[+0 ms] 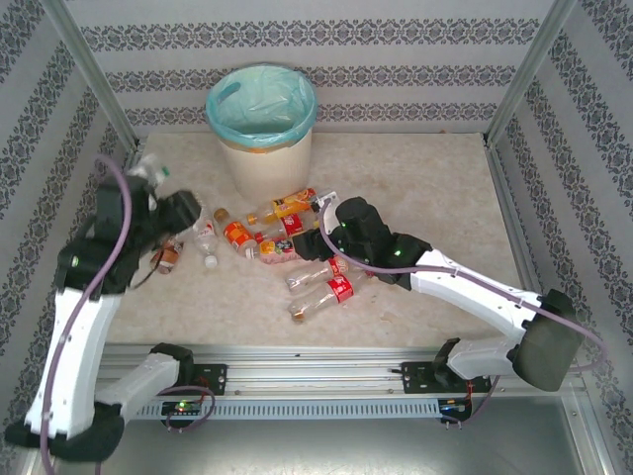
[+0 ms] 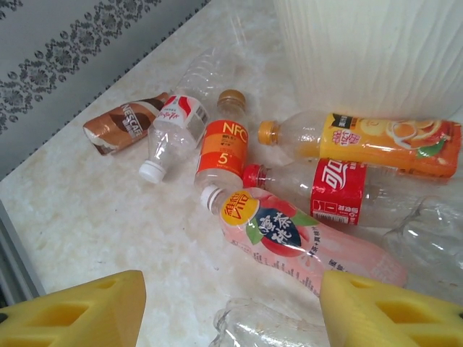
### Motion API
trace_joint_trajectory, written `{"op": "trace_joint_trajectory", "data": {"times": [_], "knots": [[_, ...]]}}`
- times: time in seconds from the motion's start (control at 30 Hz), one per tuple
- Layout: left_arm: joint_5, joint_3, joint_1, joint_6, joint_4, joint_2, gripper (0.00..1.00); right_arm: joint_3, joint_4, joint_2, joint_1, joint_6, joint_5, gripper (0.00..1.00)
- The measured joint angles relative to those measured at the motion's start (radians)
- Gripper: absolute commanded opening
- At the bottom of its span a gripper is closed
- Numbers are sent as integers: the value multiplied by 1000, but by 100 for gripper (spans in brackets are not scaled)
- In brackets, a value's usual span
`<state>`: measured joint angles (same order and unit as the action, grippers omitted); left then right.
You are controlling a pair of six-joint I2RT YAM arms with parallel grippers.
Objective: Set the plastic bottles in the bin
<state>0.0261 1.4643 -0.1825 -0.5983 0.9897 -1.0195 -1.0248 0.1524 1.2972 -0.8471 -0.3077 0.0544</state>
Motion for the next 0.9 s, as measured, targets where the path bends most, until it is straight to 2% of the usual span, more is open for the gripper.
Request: {"op": "trace_joint_trajectory", "data": {"times": [0.3,0.43,0.5,0.7,0.9], "knots": [[158,582,-15,291,-265,-599,38,-37,21,-47,0,-2,-6,65],[216,917,-18,378,-277,-859,38,-34,21,-75,0,-17,-6,64],[237,1032,-20,403,-286,-961,38,-28,26,-88,0,-28,-9,64],[252,1041,-21,453,-267,-1080,38,25,31,-118,-8,-65,-27,64],[243,1042,-27,490,-233,-1135,39,-11,32,-22,-8,-113,-47,64]]}}
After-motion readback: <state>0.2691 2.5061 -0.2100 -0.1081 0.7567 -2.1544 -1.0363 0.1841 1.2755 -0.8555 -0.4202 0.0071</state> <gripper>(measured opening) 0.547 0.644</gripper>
